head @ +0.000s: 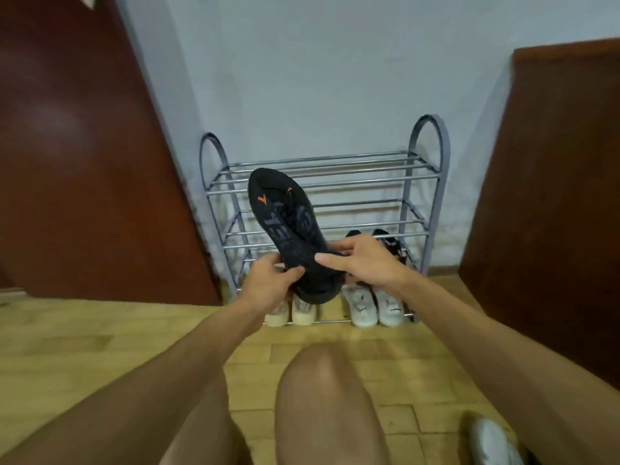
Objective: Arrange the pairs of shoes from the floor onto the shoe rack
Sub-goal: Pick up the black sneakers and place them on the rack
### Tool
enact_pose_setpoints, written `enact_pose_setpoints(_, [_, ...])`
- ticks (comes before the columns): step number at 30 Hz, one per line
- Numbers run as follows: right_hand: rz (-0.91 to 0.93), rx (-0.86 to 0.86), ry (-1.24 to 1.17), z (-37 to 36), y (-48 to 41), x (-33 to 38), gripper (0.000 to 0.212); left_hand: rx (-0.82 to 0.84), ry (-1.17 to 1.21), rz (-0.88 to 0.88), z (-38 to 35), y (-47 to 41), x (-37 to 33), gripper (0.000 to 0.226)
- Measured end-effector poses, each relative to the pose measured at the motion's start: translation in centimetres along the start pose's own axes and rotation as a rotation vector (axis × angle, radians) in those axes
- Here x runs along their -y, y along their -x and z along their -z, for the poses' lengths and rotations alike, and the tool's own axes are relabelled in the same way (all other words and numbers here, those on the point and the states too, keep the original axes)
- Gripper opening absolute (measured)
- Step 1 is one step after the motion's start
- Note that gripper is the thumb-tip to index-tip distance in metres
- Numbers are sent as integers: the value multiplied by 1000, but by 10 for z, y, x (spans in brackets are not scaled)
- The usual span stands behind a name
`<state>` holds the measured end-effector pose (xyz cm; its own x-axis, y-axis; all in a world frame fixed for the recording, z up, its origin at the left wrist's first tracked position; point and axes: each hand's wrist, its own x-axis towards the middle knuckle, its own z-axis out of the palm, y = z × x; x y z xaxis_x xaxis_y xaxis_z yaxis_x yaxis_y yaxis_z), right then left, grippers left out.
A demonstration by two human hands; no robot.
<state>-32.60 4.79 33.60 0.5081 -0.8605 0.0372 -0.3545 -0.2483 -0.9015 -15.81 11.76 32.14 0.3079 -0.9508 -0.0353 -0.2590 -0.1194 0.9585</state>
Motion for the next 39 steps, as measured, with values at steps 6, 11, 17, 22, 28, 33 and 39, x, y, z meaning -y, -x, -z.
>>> enact_pose_setpoints(6, [-3, 233, 67, -73, -18, 102, 41, -161, 181, 17, 118, 41, -7, 20])
enact_pose_setpoints(11, [-36, 428, 219, -154, -28, 156, 51, -297, 129, 26, 198, 71, 20, 25])
enact_pose_setpoints(17, [-94, 456, 231, -257, -35, 150, 53, -375, 107, 140, 242, 100, 86, 27])
enact_pose_setpoints(22, [-183, 414, 247, -318, -42, 99, 42, -379, 165, 253, 245, 107, 144, 26])
enact_pose_setpoints(28, [-384, 336, 123, -344, -63, 23, 31, -305, 313, 446, 240, 76, 205, 31])
enact_pose_setpoints(33, [-523, 284, 97, -350, -95, -50, 31, -276, 143, 617, 238, 20, 269, 34])
enact_pose_setpoints(39, [-603, 274, 210, -357, -137, -130, 20, 29, -503, 701, 258, -59, 344, 56])
